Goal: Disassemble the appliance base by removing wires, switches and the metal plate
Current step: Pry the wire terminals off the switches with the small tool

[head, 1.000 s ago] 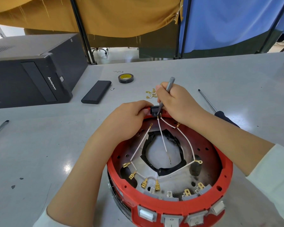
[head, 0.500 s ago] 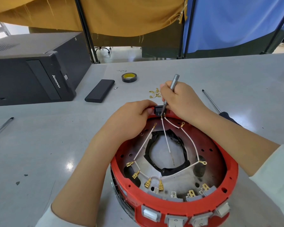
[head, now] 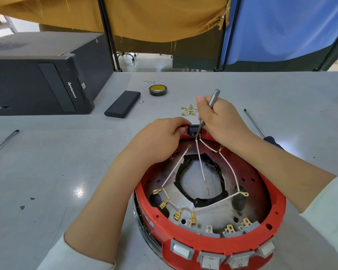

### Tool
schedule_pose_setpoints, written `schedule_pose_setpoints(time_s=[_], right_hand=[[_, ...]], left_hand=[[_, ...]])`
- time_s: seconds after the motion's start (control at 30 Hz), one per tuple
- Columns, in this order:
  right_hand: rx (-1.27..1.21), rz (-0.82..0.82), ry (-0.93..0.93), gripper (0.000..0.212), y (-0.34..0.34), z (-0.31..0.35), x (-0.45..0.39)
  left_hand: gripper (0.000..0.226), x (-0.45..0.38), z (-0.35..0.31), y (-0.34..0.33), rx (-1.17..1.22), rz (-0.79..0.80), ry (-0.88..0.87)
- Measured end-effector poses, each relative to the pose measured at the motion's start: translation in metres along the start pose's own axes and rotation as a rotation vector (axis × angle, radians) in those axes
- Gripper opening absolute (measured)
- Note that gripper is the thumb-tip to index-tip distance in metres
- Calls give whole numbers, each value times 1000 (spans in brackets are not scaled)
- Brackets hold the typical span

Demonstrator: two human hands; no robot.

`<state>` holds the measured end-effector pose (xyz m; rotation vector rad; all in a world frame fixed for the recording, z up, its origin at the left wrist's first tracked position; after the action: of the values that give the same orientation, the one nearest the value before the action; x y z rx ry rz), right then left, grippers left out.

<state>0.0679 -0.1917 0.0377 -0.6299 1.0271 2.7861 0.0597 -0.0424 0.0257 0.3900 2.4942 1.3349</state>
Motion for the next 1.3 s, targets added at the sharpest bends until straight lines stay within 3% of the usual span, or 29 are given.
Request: schedule_pose_setpoints(time_s=[0.27, 0.43, 0.57, 0.9, 1.03, 1.2, 1.3], right_hand=[[-44, 47, -73, 46, 1, 2, -6], [174, 35, 27, 46, -4, 3, 1], [-37, -48, -28, 45, 1, 0, -1], [-157, -33, 109, 29, 19, 12, 6], [-212, 150, 126, 14, 31, 28, 16], [-252, 445, 114, 32, 31, 36, 59], [-209, 555, 77, 22, 28, 31, 77]], left_hand=[[30, 0, 0, 0, 6, 1, 5], [31, 1, -1, 1, 6, -7, 0], [30, 1, -1, 0, -4, 1, -1], [29, 1, 0, 1, 1, 7, -18], [29, 2, -2, 3, 4, 0, -13], [20, 13, -3, 3, 47, 10, 13], [27, 23, -5, 1, 54, -10, 16]])
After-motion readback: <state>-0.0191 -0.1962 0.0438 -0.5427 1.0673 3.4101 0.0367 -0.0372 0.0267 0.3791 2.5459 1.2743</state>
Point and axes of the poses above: each hand's wrist, its own x-axis away from the middle knuckle, its own y-axis out of the back of the hand, z = x × y, the point moved 2 cm from there along -x, towards the middle knuckle, and after that the axes turned 1 degree about y, right-handed, at the moved point
